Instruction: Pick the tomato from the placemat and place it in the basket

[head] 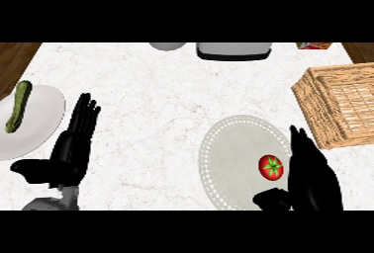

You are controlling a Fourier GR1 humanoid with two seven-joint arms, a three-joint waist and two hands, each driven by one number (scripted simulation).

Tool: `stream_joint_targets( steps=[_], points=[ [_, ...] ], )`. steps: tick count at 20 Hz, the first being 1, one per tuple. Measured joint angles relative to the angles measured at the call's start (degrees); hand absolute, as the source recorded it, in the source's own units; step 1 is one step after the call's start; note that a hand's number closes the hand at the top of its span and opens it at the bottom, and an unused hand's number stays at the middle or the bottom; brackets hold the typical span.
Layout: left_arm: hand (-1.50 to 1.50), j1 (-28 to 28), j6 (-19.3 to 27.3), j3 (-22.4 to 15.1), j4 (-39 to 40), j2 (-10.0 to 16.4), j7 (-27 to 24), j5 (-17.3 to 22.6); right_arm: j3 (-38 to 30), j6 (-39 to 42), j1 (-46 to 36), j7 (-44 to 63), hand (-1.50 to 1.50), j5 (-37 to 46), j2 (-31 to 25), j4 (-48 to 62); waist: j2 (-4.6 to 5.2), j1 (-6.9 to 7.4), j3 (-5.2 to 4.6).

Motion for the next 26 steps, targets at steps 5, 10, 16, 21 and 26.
stream_joint_targets(
  steps=[5,10,16,21,26],
  points=[
    [0.00,0.60,-1.43,1.14,-0.58,-0.68,0.70,-0.54,-0.90,-1.86,-0.86,-0.48,-1.50,1.00,0.05,2.77,-0.01,0.03,0.00],
    [0.00,0.26,-1.71,1.91,-1.05,-1.76,1.64,-2.11,0.57,-4.34,1.32,-0.58,-1.50,1.55,0.08,4.34,-0.02,-0.03,0.00],
    [0.00,2.46,-3.14,2.68,-2.47,-2.61,1.58,-3.46,-1.99,-6.69,-0.70,-1.53,-1.50,0.42,0.12,9.55,0.00,0.08,0.02],
    [0.00,1.24,-4.37,3.92,-0.75,-4.07,1.64,-4.57,-3.66,-7.43,0.62,-2.89,-1.50,-0.40,0.03,11.43,-0.01,-0.05,0.00],
    [0.00,2.33,-5.29,4.64,-1.69,-5.44,1.82,-6.15,-3.82,-8.08,-0.73,-2.63,-1.50,-1.57,0.13,13.07,-0.02,0.01,0.00]
  ],
)
